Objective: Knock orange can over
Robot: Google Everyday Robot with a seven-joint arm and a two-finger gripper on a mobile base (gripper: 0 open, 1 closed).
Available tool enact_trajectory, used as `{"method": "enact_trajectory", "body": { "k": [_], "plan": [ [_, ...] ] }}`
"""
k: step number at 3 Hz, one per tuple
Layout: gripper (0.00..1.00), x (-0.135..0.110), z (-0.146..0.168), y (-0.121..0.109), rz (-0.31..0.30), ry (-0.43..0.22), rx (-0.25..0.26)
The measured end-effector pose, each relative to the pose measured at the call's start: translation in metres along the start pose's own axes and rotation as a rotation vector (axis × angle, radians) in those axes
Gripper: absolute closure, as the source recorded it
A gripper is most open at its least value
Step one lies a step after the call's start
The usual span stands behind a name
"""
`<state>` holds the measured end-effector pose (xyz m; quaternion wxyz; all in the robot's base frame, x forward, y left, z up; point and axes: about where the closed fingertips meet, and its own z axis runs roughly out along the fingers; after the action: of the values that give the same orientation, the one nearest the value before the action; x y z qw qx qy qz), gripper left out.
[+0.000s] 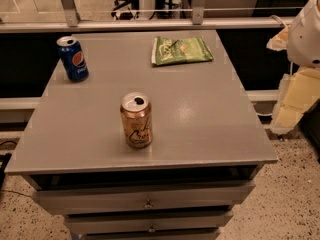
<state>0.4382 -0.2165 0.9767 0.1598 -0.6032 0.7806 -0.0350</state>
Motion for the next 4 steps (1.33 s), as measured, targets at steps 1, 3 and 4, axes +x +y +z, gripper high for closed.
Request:
{"method": "enact_trajectory", "body": {
  "k": [1, 3, 4],
  "plan": [
    [0.0, 0.0, 0.0, 0.0, 0.0, 0.0, 0.0],
    [0.0, -0.031, 0.037, 0.013, 0.031, -0.203, -0.025],
    [0.0, -0.073, 0.061, 0.019, 0.03, -0.381, -0.042]
  ]
}}
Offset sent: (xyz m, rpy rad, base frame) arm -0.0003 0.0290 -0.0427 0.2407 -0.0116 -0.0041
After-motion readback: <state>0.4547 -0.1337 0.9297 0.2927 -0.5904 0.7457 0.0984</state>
